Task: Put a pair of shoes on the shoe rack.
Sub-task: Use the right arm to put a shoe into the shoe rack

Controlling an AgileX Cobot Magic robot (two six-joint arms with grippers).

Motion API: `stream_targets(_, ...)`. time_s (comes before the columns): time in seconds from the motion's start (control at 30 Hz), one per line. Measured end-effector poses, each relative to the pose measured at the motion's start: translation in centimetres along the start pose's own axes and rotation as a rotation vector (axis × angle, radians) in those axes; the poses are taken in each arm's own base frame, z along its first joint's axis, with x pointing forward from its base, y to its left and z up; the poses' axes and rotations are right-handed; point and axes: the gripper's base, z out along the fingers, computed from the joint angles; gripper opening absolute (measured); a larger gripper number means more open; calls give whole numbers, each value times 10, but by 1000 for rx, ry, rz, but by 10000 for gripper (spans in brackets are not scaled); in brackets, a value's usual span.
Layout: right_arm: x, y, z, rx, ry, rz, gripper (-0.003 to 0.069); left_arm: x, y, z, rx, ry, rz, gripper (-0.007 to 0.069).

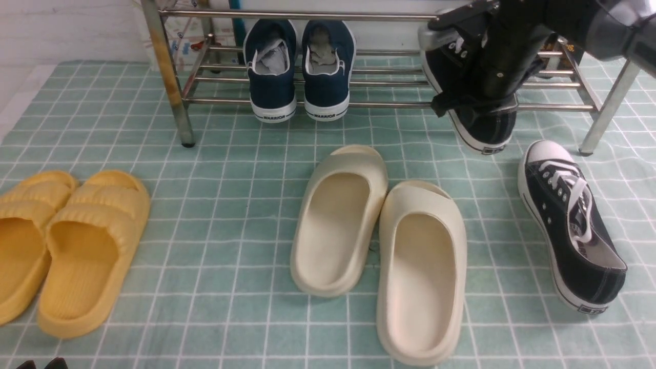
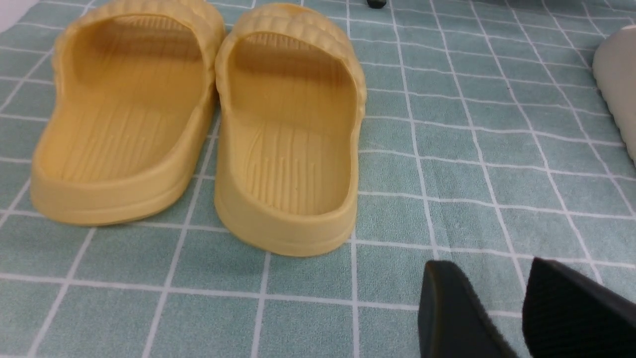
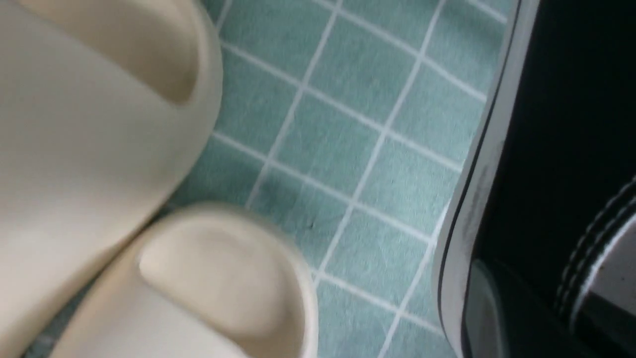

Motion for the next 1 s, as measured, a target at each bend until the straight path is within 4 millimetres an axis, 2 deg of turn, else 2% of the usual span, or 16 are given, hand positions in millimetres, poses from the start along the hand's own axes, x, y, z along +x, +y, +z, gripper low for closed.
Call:
stream_targets(0.1, -11, -1, 9, 5, -28, -15, 18, 0, 0, 0, 0, 0, 0, 239)
stream_targets(0.27, -17, -3, 19, 26, -48, -25, 18, 0, 0, 0, 0, 0, -1, 239)
stream_targets(0.53, -22, -6, 19, 66, -104, -5, 27, 0, 0, 0, 0, 0, -1, 239)
stream_targets(0.63, -23, -6, 18, 66, -114, 0, 56, 0, 0, 0, 1, 0, -2, 239)
stream_targets(0.77, -27, -7, 16, 75, -153, -1, 185, 0, 0, 0, 1, 0, -2, 239)
stream_targets(0.83, -28, -8, 12, 83, -156, 12, 274, 0, 0, 0, 1, 0, -2, 239)
stream_targets(0.87, -28, -8, 12, 82, -154, 13, 281, 0, 0, 0, 1, 0, -2, 239)
stream_targets(0.93, -30, -10, 1, 88, -145, 37, 368, 0, 0, 0, 1, 0, -2, 239)
stream_targets(1.0, -31, -11, -8, 87, -140, 46, 402, 0, 0, 0, 1, 0, -2, 239)
